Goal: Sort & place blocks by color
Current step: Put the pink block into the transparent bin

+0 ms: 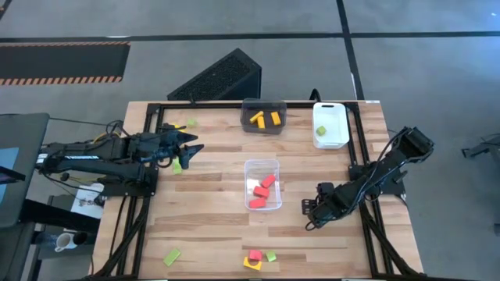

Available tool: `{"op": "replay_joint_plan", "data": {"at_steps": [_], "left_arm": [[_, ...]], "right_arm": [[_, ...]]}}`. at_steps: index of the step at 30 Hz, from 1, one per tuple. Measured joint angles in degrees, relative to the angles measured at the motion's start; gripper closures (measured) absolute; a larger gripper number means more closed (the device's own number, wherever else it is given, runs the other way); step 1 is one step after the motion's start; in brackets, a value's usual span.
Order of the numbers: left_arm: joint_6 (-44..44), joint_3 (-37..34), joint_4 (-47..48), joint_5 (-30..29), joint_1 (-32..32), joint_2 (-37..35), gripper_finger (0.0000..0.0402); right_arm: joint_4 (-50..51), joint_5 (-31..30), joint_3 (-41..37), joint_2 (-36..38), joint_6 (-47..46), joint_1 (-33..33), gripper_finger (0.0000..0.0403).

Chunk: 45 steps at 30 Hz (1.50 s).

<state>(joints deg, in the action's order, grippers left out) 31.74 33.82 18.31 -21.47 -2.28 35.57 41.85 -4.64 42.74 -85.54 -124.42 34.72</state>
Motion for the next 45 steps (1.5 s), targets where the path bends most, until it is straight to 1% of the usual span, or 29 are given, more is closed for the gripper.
{"op": "replay_joint_plan", "data": {"at_steps": [7,11,15,21,24,26,31,35,40,45], "left_arm": [[-0.53,0.00,0.01,-0.01,0.00,0.02,0.0157],[-0.58,0.00,-0.01,-0.02,0.00,0.02,0.0157],[-0.60,0.00,-0.01,-0.02,0.00,0.02,0.0157],[-1.23,0.00,-0.01,0.04,0.00,0.02,0.0157],[-1.26,0.00,-0.01,0.08,0.00,0.02,0.0157],[-1.26,0.00,-0.01,0.27,0.00,0.02,0.0157],[-1.22,0.00,-0.01,1.18,0.00,0.02,0.0157],[-0.58,0.00,-0.06,1.19,0.00,0.02,0.0157],[0.14,0.00,-0.28,1.22,0.00,0.02,0.0157],[0.27,-0.02,-2.21,1.21,0.00,0.04,0.0157]], "right_arm": [[0.13,0.04,0.00,0.00,0.06,0.00,0.0129],[0.15,0.07,0.00,0.00,0.31,0.00,0.0146],[-0.07,0.09,-0.14,0.00,0.39,0.00,0.0178],[-5.92,0.37,-3.44,0.24,0.41,0.00,0.0241],[-5.67,0.24,-3.33,0.28,0.46,0.00,0.0275],[-4.06,0.23,-2.62,1.04,1.28,0.00,0.0288],[2.37,-0.84,1.53,4.11,5.29,-0.81,0.0284],[7.70,-5.06,4.78,6.70,8.67,-2.09,0.0270],[8.47,-11.34,6.86,9.95,14.81,-4.77,0.0275],[8.13,-15.03,7.78,12.43,21.59,-8.33,0.0276]]}}
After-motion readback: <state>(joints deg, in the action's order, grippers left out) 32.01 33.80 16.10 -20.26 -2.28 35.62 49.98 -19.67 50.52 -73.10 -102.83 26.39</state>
